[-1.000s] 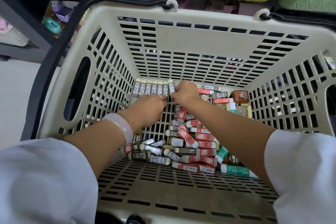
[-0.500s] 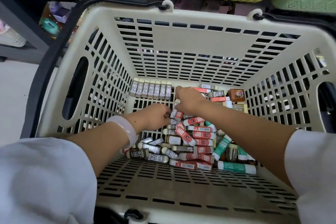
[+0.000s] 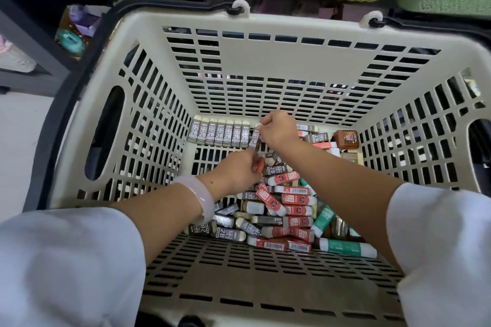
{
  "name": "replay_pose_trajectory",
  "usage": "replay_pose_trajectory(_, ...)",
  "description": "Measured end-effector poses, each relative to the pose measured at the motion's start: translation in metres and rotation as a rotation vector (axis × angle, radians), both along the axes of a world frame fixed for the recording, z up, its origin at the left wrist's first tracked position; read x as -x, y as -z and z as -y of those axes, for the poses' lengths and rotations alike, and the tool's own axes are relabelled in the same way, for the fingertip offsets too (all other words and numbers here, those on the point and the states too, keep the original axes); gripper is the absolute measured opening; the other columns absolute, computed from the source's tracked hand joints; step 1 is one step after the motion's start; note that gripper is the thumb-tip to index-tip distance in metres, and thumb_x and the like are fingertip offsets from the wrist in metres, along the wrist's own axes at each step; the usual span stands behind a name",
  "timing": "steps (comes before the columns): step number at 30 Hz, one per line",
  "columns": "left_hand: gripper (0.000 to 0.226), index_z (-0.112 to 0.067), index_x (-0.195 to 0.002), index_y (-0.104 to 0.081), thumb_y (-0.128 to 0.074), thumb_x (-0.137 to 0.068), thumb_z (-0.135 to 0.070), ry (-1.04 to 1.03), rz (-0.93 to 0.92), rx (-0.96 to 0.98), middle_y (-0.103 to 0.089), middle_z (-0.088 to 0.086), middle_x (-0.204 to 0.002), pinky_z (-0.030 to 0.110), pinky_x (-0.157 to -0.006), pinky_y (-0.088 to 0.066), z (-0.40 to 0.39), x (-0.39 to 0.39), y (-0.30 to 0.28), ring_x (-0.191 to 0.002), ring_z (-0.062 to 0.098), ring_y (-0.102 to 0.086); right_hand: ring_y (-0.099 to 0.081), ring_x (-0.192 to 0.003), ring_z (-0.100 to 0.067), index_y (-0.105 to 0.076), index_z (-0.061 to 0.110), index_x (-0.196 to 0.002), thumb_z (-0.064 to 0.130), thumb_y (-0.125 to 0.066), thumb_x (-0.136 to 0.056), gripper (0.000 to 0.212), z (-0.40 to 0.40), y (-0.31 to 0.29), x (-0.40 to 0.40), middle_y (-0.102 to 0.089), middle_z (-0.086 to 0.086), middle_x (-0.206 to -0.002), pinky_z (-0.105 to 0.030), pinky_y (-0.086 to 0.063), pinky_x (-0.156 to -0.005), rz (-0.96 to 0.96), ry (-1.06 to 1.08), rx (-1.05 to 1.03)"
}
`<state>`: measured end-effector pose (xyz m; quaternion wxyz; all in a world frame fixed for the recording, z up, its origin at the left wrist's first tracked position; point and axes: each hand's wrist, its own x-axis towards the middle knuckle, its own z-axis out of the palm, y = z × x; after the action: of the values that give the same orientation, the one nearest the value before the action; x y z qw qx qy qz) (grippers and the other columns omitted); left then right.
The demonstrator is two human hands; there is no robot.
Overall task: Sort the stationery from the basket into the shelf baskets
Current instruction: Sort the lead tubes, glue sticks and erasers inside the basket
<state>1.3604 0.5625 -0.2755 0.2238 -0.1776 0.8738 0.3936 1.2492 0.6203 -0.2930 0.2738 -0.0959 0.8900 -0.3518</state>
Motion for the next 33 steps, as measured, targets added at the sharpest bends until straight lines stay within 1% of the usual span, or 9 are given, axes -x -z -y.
replay_pose_trajectory(3,0.026,-0.014,-0.114,-0.048,-0.053,-0.089,-0.016,0.042,-0.049,0.048,-0.049,-0.005,-0.078,0.034,-0.072,-0.043,-0.003,0.001,-0.001,-0.081,0.023,-0.053,-0.059,-0.101,-0.024,-0.061,0.004,-0.107,-0.003,-0.050,-0.087,0.024,0.001,0.002,-0.001,-0.062,-0.011,-0.113,-0.028,-0.049,-0.082,-0.016,0.021,-0.023)
replay_pose_trajectory(7,0.033,-0.023,-0.122,-0.053,-0.052,-0.090,-0.016,0.081,-0.095,0.120,-0.061,0.002,-0.096,0.031,-0.076,-0.042,0.001,0.000,-0.004,-0.090,0.024,-0.057,-0.060,-0.103,-0.026,-0.061,0.004,-0.106,-0.004,-0.047,-0.089,0.024,-0.010,-0.001,0.003,-0.062,-0.013,-0.113,-0.033,-0.050,-0.089,-0.001,-0.010,0.065)
replay_pose_trajectory(9,0.035,-0.020,-0.124,-0.054,-0.051,-0.090,-0.012,0.086,-0.117,0.082,-0.062,0.005,-0.095,0.013,-0.055,-0.038,0.005,0.001,-0.006,-0.068,0.013,-0.052,-0.060,-0.102,-0.024,-0.063,0.003,-0.105,-0.003,-0.044,-0.090,0.025,-0.021,-0.008,0.008,-0.063,-0.012,-0.112,-0.031,-0.049,-0.088,-0.154,-0.211,0.023)
replay_pose_trajectory(12,0.033,-0.014,-0.123,-0.046,-0.053,-0.091,-0.011,0.036,-0.048,-0.002,-0.056,0.000,-0.072,0.010,-0.036,-0.030,0.010,0.003,-0.010,-0.050,0.003,-0.040,-0.056,-0.107,-0.021,-0.063,0.010,-0.113,0.005,-0.046,-0.090,0.028,-0.040,-0.019,0.016,-0.062,-0.007,-0.116,-0.034,-0.045,-0.094,-0.358,-0.777,-0.209)
replay_pose_trajectory(17,0.039,-0.012,-0.111,-0.038,-0.064,-0.082,-0.008,-0.018,0.131,0.029,-0.048,-0.001,-0.079,0.019,-0.050,-0.036,0.014,0.004,-0.019,-0.069,0.012,-0.049,-0.045,-0.115,-0.018,-0.056,0.018,-0.121,0.017,-0.051,-0.091,0.030,-0.060,-0.025,0.019,-0.058,0.000,-0.119,-0.032,-0.037,-0.099,-0.520,-1.135,-0.381)
replay_pose_trajectory(21,0.014,-0.009,-0.089,-0.055,-0.067,-0.082,-0.012,-0.078,0.125,0.060,-0.058,0.006,-0.083,0.024,-0.061,-0.049,0.027,0.008,-0.033,-0.072,0.017,-0.057,-0.056,-0.097,-0.021,-0.057,0.012,-0.105,0.027,-0.052,-0.092,0.021,-0.060,-0.026,0.012,-0.061,-0.005,-0.101,-0.026,-0.038,-0.071,-0.548,-0.983,-0.310)
replay_pose_trajectory(28,0.020,0.000,-0.085,-0.062,-0.072,-0.078,-0.016,-0.349,0.116,-0.042,-0.062,0.011,-0.079,0.030,-0.070,-0.052,0.049,0.007,-0.037,-0.059,0.015,-0.055,-0.056,-0.083,-0.014,-0.055,0.010,-0.105,0.014,-0.050,-0.093,0.013,-0.054,-0.019,0.009,-0.064,-0.004,-0.097,-0.019,-0.042,-0.069,-0.364,-0.707,-0.142)
replay_pose_trajectory(30,0.021,0.000,-0.085,-0.062,-0.072,-0.078,-0.017,-0.398,0.089,-0.075,-0.060,0.010,-0.074,0.031,-0.070,-0.051,0.048,0.009,-0.034,-0.058,0.016,-0.053,-0.055,-0.079,-0.007,-0.058,0.016,-0.097,0.014,-0.052,-0.092,0.008,-0.056,-0.023,0.015,-0.063,0.004,-0.093,-0.007,-0.038,-0.062,-0.260,-0.641,-0.098)
replay_pose_trajectory(33,0.022,0.001,-0.087,-0.062,-0.072,-0.078,-0.017,-0.428,0.080,-0.105,-0.061,0.011,-0.073,0.036,-0.077,-0.052,0.045,0.013,-0.027,-0.060,0.017,-0.054,-0.052,-0.066,-0.003,-0.056,0.019,-0.086,0.014,-0.052,-0.092,0.009,-0.055,-0.028,0.018,-0.055,0.011,-0.077,-0.010,-0.039,-0.048,-0.202,-0.404,-0.036)
